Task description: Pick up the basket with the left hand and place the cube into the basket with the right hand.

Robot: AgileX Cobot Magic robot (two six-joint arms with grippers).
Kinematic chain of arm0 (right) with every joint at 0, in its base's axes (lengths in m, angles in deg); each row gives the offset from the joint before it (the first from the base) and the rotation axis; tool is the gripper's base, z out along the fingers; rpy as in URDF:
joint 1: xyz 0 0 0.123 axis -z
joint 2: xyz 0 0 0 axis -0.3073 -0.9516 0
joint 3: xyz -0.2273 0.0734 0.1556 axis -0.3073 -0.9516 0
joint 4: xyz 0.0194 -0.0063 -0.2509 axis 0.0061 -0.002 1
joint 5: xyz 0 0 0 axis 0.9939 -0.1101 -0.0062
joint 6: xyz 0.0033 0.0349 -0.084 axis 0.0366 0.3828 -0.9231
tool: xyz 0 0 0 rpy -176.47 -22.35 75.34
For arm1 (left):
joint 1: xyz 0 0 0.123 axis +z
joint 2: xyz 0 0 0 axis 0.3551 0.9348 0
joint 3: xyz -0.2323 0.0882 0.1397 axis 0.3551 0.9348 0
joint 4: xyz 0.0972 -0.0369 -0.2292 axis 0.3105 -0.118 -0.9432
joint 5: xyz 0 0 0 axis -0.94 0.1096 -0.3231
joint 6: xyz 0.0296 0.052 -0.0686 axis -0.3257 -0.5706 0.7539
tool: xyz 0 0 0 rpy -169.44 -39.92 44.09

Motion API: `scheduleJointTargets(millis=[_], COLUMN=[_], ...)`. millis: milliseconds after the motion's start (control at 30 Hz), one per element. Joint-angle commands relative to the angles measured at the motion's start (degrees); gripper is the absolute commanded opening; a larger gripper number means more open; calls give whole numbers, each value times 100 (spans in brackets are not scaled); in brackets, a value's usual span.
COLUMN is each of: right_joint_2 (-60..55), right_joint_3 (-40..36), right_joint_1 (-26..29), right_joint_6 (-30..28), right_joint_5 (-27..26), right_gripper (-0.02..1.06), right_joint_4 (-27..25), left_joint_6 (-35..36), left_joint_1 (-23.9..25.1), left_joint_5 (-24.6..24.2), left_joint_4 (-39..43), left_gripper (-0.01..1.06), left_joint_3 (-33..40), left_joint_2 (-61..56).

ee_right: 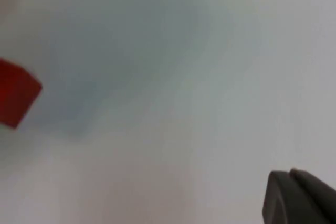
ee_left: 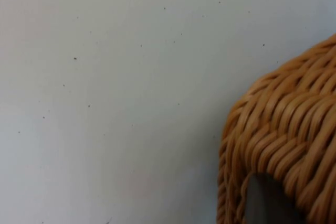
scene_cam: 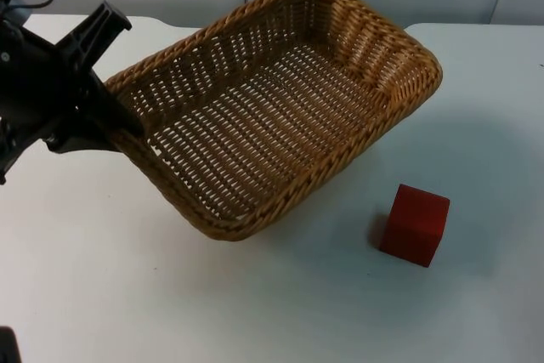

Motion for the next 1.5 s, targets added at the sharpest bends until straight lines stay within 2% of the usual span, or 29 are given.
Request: scheduleJointTargets(millis=[0,100,133,167,200,233,267,300,333,400,433,467,500,567,600,667,767,833,967,1467], right_joint_2=[-736,-1852,-2103,-2103,-2372,-2602,-2863,-3022,-3022,-3295,-3397,-3517,-3517,-3757,-3941,-3997,-4301,-4335,-4574,-5118], right_joint_3=[243,670,806,806,936,1061,1203,1292,1292,1401,1427,1437,1437,1437,1437,1437,1437,1437,1437,1437], right_joint_1=[-97,-476,-640,-640,-783,-966,-1254,-1402,-1402,-1718,-1853,-1952,-1952,-2157,-2289,-2336,-2582,-2597,-2679,-2974], right_joint_6=[-211,-254,-254,-254,-254,-254,-324,-381,-381,-668,-976,-1194,-1194,-1243,-1243,-1243,-1367,-1367,-1345,-1345], right_joint_5=[157,482,417,417,288,146,-75,-250,-250,-603,-799,-1076,-1076,-1677,-2186,-2352,-3114,-3192,-3408,-3577], right_gripper=[0,2,6,6,12,21,41,55,55,93,105,105,105,105,105,105,105,105,105,105], right_joint_4=[-22,-68,-181,-181,-293,-446,-608,-710,-710,-1078,-1302,-1651,-1651,-2440,-2894,-3044,-3806,-3867,-4369,-4380], left_joint_6=[37,37,37,37,37,37,37,37,37,37,37,37,37,37,37,37,37,37,37,37], left_joint_1=[-11,-11,-11,-11,-11,-11,-11,-11,-11,-11,-11,-11,-11,-11,-11,-11,-11,-11,-11,-11], left_joint_5=[-128,-128,-128,-128,-128,-128,-128,-128,-128,-128,-128,-128,-128,-128,-128,-128,-128,-128,-128,-118], left_joint_4=[-112,-112,-112,-112,-112,-112,-112,-112,-112,-112,-112,-112,-112,-112,-112,-112,-112,-112,-112,-112], left_gripper=[0,0,0,0,0,0,0,0,0,0,0,0,0,0,0,0,0,0,0,0], left_joint_3=[3,3,3,3,3,3,3,3,3,3,3,3,3,3,3,3,3,3,3,3], left_joint_2=[-94,-94,-94,-94,-94,-94,-94,-94,-94,-94,-94,-94,-94,-94,-94,-94,-94,-94,-94,-94])
